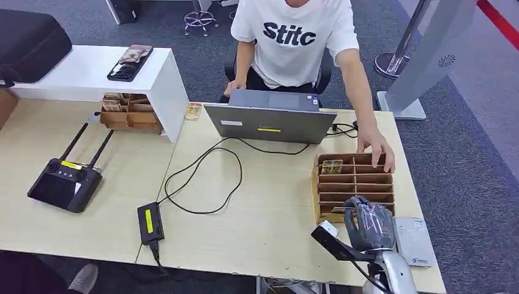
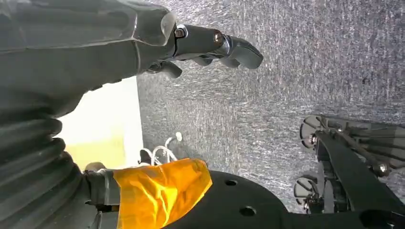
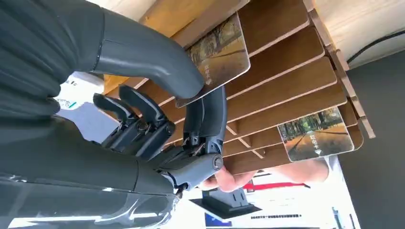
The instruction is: Pass the card to the sensor for recognition and then transmit it.
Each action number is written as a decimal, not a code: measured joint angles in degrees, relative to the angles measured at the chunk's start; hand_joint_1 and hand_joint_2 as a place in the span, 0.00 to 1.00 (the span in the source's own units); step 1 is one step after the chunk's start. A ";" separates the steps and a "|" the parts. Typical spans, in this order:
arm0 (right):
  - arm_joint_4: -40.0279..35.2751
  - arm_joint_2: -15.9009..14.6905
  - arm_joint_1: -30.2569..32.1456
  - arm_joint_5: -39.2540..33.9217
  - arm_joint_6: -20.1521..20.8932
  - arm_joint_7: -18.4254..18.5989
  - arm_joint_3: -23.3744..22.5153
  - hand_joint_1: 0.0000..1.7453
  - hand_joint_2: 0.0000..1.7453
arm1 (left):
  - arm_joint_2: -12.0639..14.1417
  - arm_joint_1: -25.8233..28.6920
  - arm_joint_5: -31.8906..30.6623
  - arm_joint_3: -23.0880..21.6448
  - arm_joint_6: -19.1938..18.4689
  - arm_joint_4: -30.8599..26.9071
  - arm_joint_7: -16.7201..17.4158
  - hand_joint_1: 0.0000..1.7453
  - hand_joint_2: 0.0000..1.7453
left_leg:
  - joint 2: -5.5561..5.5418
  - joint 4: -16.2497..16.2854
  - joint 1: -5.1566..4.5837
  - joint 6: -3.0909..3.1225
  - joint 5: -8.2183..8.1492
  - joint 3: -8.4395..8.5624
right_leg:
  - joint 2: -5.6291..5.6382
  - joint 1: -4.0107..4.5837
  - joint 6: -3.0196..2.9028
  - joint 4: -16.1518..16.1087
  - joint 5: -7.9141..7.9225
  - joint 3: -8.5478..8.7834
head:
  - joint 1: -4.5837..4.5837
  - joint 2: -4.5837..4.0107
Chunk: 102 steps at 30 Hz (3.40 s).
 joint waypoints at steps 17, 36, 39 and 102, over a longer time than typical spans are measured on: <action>-9.97 2.08 -0.51 -5.95 -0.17 -3.04 -1.33 1.00 1.00 | 0.09 0.00 0.00 -0.02 -0.44 0.00 -0.09 0.00 1.00 | 0.00 0.00 0.00 0.00 0.00 -0.01 | 0.00 0.00 0.00 0.00 0.00 0.00 | 0.02 0.00; -21.75 2.38 -6.28 -6.23 0.88 -3.54 -1.40 1.00 1.00 | 0.37 -0.10 -0.37 -1.57 -1.51 0.00 -0.09 0.00 1.00 | 0.01 0.00 0.00 0.00 0.01 0.00 | 0.01 0.00 0.00 0.01 0.02 0.01 | 0.02 0.00; -22.10 2.38 -8.49 -6.10 1.94 -3.54 -1.40 1.00 1.00 | 0.42 -0.18 -0.55 -1.99 -1.66 0.00 -0.09 0.00 1.00 | 0.01 0.00 0.00 0.00 0.01 0.00 | 0.01 0.00 0.00 0.01 0.03 0.01 | 0.00 0.00; -19.33 -2.67 -27.45 2.54 3.54 1.20 8.35 0.00 1.00 | 1.27 -0.57 0.00 -6.64 -2.51 0.00 -0.09 0.00 1.00 | 0.01 0.03 0.00 -0.02 0.03 0.00 | 0.02 0.00 0.00 0.01 0.04 -0.01 | 0.02 0.00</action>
